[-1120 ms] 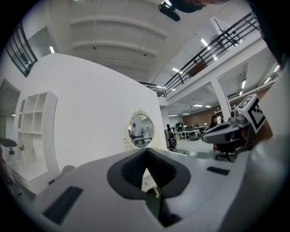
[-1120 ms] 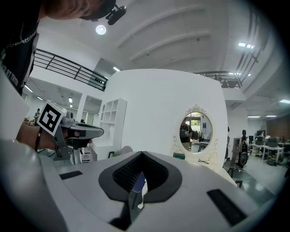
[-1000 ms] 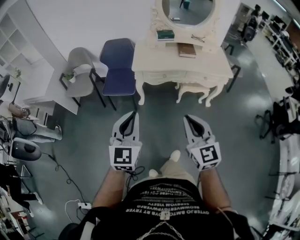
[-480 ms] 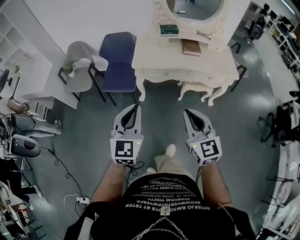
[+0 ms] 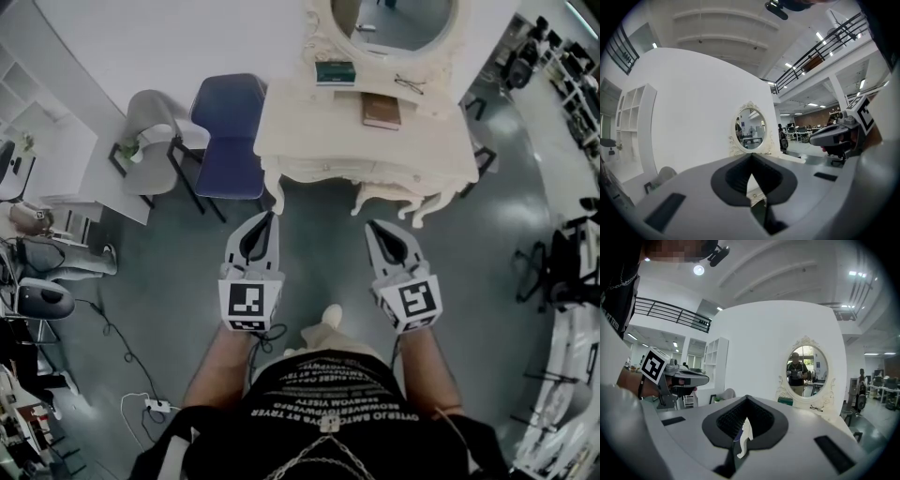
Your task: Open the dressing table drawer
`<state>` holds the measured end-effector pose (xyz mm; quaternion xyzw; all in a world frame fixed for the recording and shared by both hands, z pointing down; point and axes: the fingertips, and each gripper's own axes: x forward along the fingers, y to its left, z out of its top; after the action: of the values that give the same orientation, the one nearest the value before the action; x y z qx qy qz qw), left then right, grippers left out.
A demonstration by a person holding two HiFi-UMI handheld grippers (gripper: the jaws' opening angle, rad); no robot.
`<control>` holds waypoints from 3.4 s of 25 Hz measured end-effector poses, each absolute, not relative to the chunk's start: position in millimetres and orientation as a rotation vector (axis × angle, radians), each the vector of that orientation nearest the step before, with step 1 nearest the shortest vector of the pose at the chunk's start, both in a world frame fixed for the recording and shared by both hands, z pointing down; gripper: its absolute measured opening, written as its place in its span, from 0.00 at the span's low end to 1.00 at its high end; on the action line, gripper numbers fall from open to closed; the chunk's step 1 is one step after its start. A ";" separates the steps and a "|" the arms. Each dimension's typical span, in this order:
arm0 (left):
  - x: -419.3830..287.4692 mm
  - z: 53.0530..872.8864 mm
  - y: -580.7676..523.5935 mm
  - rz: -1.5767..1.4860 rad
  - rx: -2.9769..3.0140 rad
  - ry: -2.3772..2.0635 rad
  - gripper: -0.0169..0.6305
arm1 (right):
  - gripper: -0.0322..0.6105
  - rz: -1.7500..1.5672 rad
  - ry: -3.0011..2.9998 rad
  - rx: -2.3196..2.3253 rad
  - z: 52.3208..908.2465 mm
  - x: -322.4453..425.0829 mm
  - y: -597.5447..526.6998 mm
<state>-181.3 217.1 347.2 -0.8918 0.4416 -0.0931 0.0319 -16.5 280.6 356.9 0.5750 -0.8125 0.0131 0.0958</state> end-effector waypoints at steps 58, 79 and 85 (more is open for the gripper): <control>-95.6 346.0 -50.9 -0.309 -2.774 1.282 0.03 | 0.05 0.114 -2.382 1.783 364.5 64.9 15.7; -112.7 344.6 -134.5 -0.264 -2.825 1.153 0.03 | 0.05 0.053 -2.301 1.888 351.7 38.4 -61.6; -114.7 353.4 -139.3 -0.267 -2.848 1.146 0.03 | 0.05 0.060 -2.250 1.899 354.4 42.5 -61.8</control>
<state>-114.7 -139.3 353.4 -0.9238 0.3717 -0.0865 0.0301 42.5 -61.8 354.4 0.6418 -0.7603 0.0202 0.0980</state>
